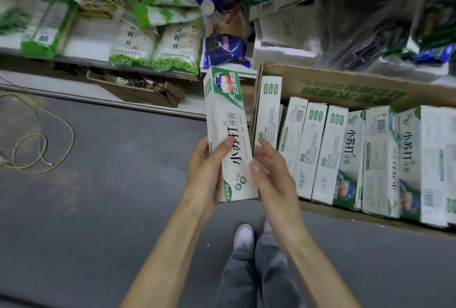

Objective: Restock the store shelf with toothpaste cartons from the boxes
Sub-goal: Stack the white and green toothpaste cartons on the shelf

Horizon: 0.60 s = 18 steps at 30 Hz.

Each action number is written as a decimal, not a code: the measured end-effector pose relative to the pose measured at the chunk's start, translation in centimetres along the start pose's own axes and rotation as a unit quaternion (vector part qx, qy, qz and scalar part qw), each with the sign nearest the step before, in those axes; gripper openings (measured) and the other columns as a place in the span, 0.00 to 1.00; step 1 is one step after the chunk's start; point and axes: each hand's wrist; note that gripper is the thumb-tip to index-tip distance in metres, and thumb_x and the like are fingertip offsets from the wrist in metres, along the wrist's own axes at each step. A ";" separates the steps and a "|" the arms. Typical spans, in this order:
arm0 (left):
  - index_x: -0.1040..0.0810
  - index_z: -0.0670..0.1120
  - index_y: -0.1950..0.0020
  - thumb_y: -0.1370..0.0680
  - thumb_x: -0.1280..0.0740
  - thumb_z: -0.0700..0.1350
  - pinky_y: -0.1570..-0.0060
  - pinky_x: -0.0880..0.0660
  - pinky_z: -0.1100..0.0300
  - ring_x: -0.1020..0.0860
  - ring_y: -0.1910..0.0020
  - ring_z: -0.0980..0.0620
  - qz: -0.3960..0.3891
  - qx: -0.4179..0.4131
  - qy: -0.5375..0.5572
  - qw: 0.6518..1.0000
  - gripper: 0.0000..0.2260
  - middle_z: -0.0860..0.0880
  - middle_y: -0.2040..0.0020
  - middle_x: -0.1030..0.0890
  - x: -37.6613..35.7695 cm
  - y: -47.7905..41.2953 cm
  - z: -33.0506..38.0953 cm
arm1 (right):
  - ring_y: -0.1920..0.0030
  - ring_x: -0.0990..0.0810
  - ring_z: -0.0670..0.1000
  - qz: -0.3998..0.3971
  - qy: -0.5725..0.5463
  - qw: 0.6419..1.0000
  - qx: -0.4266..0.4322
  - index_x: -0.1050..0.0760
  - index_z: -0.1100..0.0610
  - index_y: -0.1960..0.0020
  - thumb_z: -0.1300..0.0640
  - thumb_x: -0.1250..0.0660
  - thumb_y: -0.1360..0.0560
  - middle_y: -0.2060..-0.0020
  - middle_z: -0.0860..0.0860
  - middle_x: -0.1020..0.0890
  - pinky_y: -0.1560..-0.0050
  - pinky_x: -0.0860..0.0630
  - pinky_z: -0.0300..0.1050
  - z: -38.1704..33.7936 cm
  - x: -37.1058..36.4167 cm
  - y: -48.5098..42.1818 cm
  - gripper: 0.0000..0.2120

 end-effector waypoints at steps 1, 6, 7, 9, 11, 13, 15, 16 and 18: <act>0.23 0.42 0.39 0.23 0.33 0.44 0.53 0.19 0.51 0.17 0.52 0.44 -0.001 0.010 -0.006 1.000 0.13 0.42 0.49 0.16 0.3 -0.2 0.0 | 0.42 0.26 0.33 0.019 0.015 1.000 -0.005 0.29 0.45 0.35 0.57 0.36 0.23 0.40 0.40 0.25 0.44 0.28 0.27 -0.1 0.9 -0.7 0.17; 0.22 0.43 0.40 0.23 0.33 0.44 0.58 0.19 0.54 0.17 0.51 0.42 -0.003 0.052 -0.021 0.998 0.13 0.42 0.49 0.16 1.7 -0.8 -0.7 | 0.38 0.27 0.43 0.093 0.052 0.990 -0.095 0.29 0.50 0.32 0.53 0.37 0.21 0.38 0.45 0.25 0.41 0.31 0.34 1.3 4.4 -5.1 0.17; 0.22 0.43 0.40 0.23 0.33 0.44 0.58 0.19 0.54 0.17 0.50 0.42 0.000 0.056 -0.023 0.998 0.13 0.41 0.49 0.16 1.9 -0.9 -0.9 | 0.37 0.27 0.45 0.093 0.055 0.987 -0.120 0.31 0.52 0.31 0.52 0.37 0.21 0.37 0.46 0.26 0.37 0.31 0.39 1.8 4.3 -5.7 0.19; 0.23 0.43 0.40 0.23 0.33 0.44 0.59 0.19 0.54 0.17 0.52 0.42 0.002 0.061 -0.031 0.998 0.13 0.41 0.50 0.16 2.3 -1.2 -1.4 | 0.41 0.26 0.44 0.081 0.051 0.983 -0.155 0.32 0.53 0.30 0.51 0.39 0.20 0.37 0.47 0.25 0.39 0.30 0.39 2.3 3.9 -6.7 0.19; 0.23 0.43 0.39 0.24 0.32 0.44 0.61 0.20 0.56 0.17 0.54 0.44 -0.004 0.067 -0.043 0.997 0.14 0.42 0.50 0.15 2.6 -1.3 -1.7 | 0.44 0.25 0.41 0.057 0.043 0.981 -0.180 0.31 0.51 0.32 0.50 0.40 0.20 0.40 0.44 0.23 0.43 0.30 0.34 2.3 3.3 -7.2 0.17; 0.23 0.45 0.39 0.24 0.32 0.45 0.63 0.21 0.57 0.16 0.56 0.46 -0.016 0.067 -0.057 0.996 0.14 0.43 0.52 0.15 3.0 -1.4 -1.8 | 0.38 0.28 0.44 0.042 0.049 0.979 -0.194 0.33 0.53 0.28 0.48 0.40 0.20 0.35 0.44 0.26 0.36 0.34 0.38 2.6 3.0 -7.5 0.22; 0.23 0.46 0.39 0.24 0.33 0.46 0.63 0.22 0.57 0.16 0.57 0.47 -0.026 0.068 -0.059 0.996 0.14 0.44 0.52 0.15 3.3 -1.5 -1.8 | 0.37 0.31 0.43 0.038 0.060 0.977 -0.200 0.36 0.53 0.27 0.47 0.40 0.20 0.36 0.42 0.28 0.34 0.37 0.40 2.6 2.7 -7.7 0.23; 0.23 0.46 0.39 0.24 0.33 0.46 0.63 0.22 0.57 0.16 0.56 0.48 -0.030 0.068 -0.057 0.996 0.14 0.44 0.52 0.15 3.5 -1.6 -1.7 | 0.36 0.31 0.44 0.036 0.064 0.977 -0.198 0.35 0.52 0.27 0.47 0.40 0.20 0.36 0.41 0.28 0.33 0.37 0.41 2.7 2.6 -7.7 0.23; 0.23 0.47 0.40 0.27 0.32 0.48 0.62 0.22 0.57 0.16 0.56 0.48 -0.037 0.066 -0.046 0.996 0.16 0.44 0.51 0.15 3.4 -1.6 -1.7 | 0.32 0.31 0.46 0.033 0.082 0.978 -0.189 0.35 0.50 0.26 0.46 0.40 0.20 0.32 0.44 0.28 0.29 0.37 0.45 2.9 2.3 -7.4 0.24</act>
Point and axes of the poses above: each hand's wrist, its own y-axis away from the middle knuckle, its own x-axis out of the back of the hand, z = x × y
